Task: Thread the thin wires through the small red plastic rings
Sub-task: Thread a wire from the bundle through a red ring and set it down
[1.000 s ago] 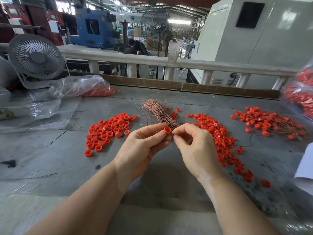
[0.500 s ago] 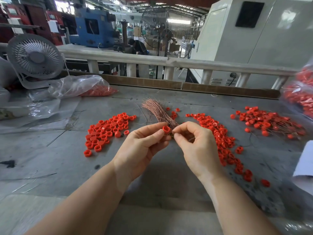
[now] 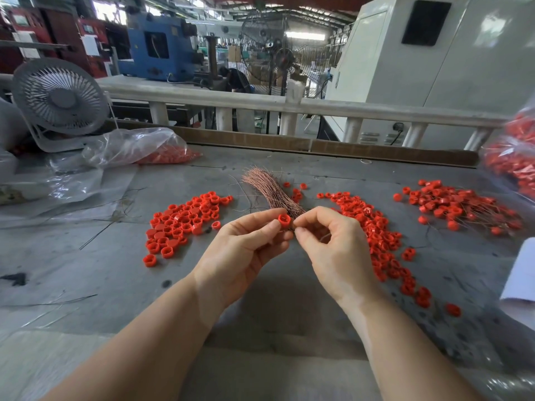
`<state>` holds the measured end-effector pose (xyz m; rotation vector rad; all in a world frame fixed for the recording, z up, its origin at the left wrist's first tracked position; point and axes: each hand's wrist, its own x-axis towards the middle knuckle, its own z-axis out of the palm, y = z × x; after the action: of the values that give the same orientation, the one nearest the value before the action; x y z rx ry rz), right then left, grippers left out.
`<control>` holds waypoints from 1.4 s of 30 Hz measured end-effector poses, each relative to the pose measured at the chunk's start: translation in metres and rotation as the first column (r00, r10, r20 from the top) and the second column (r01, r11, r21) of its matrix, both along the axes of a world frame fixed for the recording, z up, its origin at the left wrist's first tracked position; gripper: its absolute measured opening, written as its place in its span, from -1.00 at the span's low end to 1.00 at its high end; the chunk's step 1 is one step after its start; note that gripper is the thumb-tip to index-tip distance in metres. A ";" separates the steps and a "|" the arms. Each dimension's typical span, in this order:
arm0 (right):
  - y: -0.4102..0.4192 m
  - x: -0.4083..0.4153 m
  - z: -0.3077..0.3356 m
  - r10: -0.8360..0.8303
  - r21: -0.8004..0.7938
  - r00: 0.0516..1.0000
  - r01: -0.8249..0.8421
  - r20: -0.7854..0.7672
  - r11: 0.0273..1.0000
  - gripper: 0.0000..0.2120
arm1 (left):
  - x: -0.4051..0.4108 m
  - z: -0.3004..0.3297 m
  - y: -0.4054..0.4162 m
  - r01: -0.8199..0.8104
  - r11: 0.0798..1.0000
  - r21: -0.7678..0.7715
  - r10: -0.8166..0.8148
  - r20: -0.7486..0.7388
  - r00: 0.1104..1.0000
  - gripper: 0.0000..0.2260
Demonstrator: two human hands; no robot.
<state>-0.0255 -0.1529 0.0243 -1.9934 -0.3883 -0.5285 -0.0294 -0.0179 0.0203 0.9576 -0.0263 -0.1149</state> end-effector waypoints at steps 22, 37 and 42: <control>0.000 0.003 -0.002 0.037 -0.039 0.999 -0.037 -0.019 0.999 -0.82 | 0.000 0.000 0.000 0.000 0.999 0.033 0.000 0.006 1.000 -0.84; -0.001 0.004 -0.002 0.008 -0.071 1.000 -0.010 -0.024 0.997 -0.88 | -0.001 0.003 -0.001 0.005 1.000 -0.003 -0.005 0.007 1.000 -0.83; 0.000 0.004 -0.002 -0.001 -0.095 1.000 -0.001 -0.022 0.995 -0.87 | 0.000 0.003 0.000 -0.013 1.000 -0.008 0.013 -0.020 1.000 -0.83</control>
<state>-0.0217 -0.1531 0.0219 -2.0891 -0.4060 -0.4957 -0.0294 -0.0183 0.0229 0.9480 -0.0025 -0.1125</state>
